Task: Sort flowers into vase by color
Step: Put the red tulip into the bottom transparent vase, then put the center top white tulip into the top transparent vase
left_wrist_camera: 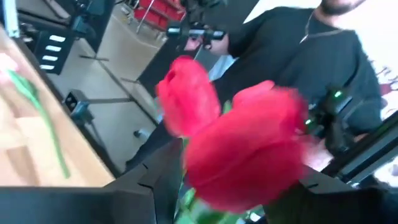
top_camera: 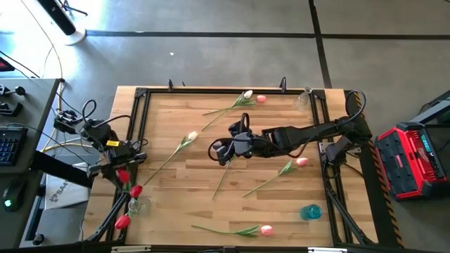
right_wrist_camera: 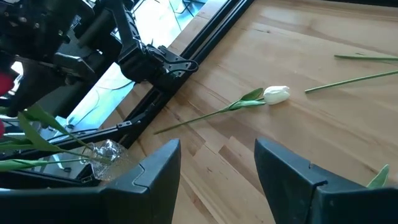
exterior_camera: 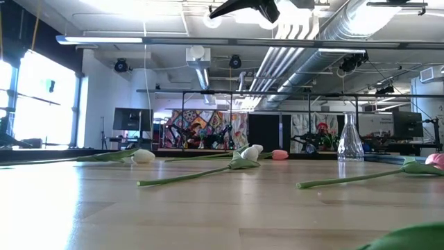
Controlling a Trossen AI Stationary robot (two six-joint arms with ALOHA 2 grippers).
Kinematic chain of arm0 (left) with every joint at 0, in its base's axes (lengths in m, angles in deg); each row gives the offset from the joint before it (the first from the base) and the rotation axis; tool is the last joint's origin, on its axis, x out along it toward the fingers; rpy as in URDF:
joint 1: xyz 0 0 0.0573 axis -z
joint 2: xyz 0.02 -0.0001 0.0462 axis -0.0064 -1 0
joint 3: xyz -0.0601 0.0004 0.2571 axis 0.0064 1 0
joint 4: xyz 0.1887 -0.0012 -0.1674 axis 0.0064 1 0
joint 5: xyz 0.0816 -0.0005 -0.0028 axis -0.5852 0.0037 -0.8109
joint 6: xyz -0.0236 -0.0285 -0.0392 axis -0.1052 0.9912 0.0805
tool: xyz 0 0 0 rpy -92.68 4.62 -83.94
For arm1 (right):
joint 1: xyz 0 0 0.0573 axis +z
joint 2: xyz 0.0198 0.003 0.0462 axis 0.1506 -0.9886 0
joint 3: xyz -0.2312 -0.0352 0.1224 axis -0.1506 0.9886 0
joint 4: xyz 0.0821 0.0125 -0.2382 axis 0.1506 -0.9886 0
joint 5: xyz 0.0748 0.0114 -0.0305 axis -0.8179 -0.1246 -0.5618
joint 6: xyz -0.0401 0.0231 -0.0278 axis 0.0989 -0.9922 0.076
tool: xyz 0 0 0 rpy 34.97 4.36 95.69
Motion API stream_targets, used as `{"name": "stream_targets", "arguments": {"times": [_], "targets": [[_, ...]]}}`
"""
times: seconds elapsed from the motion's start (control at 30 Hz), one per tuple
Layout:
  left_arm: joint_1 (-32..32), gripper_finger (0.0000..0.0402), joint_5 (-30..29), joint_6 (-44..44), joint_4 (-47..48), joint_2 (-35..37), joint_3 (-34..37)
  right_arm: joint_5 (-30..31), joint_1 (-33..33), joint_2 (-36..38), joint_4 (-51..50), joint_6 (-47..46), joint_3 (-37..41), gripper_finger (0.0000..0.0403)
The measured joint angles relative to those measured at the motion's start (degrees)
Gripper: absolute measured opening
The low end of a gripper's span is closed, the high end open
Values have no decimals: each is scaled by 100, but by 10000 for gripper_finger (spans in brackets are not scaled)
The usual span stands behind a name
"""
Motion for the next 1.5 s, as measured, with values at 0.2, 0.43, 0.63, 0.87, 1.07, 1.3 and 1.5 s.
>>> {"name": "stream_targets", "arguments": {"times": [0.2,0.43,0.63,0.87,1.07,1.3,1.5], "targets": [[0,172,-3,643,-638,10,-15,-146,-79,0,-1,-186,-2,193],[-2,172,-498,425,-723,22,-504,-319,-197,0,104,-160,-1,193],[-4,172,-1761,62,-748,-76,-800,-195,-173,0,716,85,0,193],[-91,172,-2372,55,-806,-1086,-811,-125,-166,0,588,45,0,193],[-640,172,-2478,19,-982,-2035,-1046,-613,-315,0,-365,-628,0,193],[-1876,172,-2540,-292,-732,-2633,-1641,-901,-337,0,-1669,-1047,0,193],[-3162,172,-1668,-245,-584,-3541,-1769,-1576,-337,0,-2364,-552,0,193]]}}
